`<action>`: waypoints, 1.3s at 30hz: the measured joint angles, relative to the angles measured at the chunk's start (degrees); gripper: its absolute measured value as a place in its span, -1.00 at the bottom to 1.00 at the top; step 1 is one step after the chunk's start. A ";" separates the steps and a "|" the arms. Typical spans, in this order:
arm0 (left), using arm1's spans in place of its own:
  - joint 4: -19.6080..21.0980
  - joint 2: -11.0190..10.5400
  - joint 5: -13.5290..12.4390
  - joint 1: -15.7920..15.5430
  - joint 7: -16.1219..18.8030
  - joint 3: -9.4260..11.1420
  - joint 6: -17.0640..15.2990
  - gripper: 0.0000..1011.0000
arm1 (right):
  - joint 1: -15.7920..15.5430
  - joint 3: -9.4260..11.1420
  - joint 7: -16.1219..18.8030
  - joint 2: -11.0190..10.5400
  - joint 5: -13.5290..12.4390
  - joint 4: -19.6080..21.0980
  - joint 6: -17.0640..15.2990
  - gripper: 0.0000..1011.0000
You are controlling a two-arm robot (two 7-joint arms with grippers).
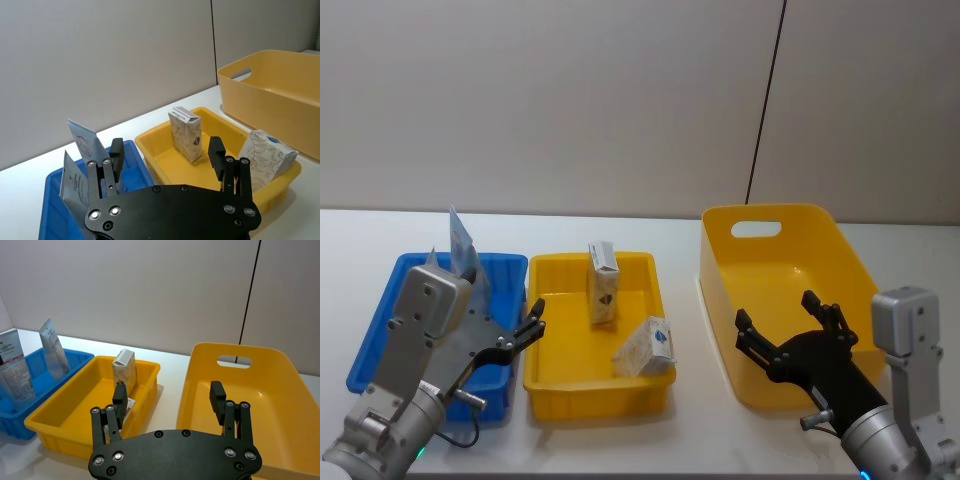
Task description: Bimanual collaborative sorting of washing and personal care products
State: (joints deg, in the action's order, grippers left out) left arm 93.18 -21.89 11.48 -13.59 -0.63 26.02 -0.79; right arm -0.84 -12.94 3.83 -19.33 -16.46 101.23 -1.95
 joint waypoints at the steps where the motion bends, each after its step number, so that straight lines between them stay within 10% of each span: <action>1: 0.00 0.00 0.00 0.00 0.00 0.00 0.00 0.98 | 0.00 0.00 0.00 0.00 0.00 0.00 0.00 0.99; 39: 0.00 0.00 0.00 0.00 0.00 0.00 0.00 0.98 | 1.29 -1.49 -1.42 1.74 1.48 -0.31 -2.38 0.99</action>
State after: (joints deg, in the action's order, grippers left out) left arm 93.17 -21.89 11.48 -13.59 -0.63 26.02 -0.80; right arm 0.45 -14.42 2.40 -17.59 -14.98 100.92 -4.33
